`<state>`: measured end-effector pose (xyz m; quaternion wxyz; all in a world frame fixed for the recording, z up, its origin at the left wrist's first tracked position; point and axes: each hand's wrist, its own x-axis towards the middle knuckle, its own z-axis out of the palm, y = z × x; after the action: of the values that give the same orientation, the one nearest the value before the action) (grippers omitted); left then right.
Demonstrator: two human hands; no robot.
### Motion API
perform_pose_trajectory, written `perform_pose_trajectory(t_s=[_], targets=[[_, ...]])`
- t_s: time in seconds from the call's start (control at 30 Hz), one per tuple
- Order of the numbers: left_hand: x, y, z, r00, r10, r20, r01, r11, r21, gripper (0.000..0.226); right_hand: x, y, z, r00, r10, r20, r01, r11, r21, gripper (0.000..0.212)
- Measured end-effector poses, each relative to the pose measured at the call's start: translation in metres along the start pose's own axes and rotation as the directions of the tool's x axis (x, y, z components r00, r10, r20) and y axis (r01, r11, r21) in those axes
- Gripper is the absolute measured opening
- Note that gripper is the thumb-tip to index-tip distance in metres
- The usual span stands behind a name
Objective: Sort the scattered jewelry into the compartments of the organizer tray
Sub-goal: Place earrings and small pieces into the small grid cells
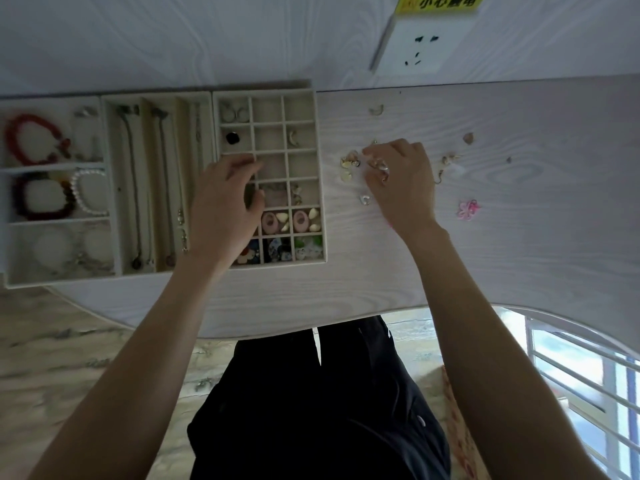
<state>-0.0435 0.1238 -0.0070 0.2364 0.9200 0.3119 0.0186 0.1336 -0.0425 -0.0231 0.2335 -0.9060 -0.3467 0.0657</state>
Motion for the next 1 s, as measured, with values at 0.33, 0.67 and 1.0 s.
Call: perform_pose_trajectory(t_s=[0.33, 0.67, 1.0], targets=[[0.0, 0.002, -0.003, 1.0, -0.014, 0.01, 0.014, 1.0, -0.013, 0.039, 0.011, -0.007, 0.008, 1.0, -0.023, 0.012, 0.023, 1.0, -0.019, 0.008], [0.0, 0.001, -0.002, 1.0, 0.01, -0.008, -0.01, 1.0, -0.008, 0.038, 0.004, -0.005, -0.001, 0.996, 0.092, -0.006, -0.089, 0.98, 0.18, 0.017], [-0.004, -0.007, -0.01, 0.993, 0.022, -0.12, -0.036, 0.993, -0.116, 0.032, 0.007, -0.032, -0.021, 0.993, 0.092, 0.071, -0.113, 0.897, 0.426, 0.016]])
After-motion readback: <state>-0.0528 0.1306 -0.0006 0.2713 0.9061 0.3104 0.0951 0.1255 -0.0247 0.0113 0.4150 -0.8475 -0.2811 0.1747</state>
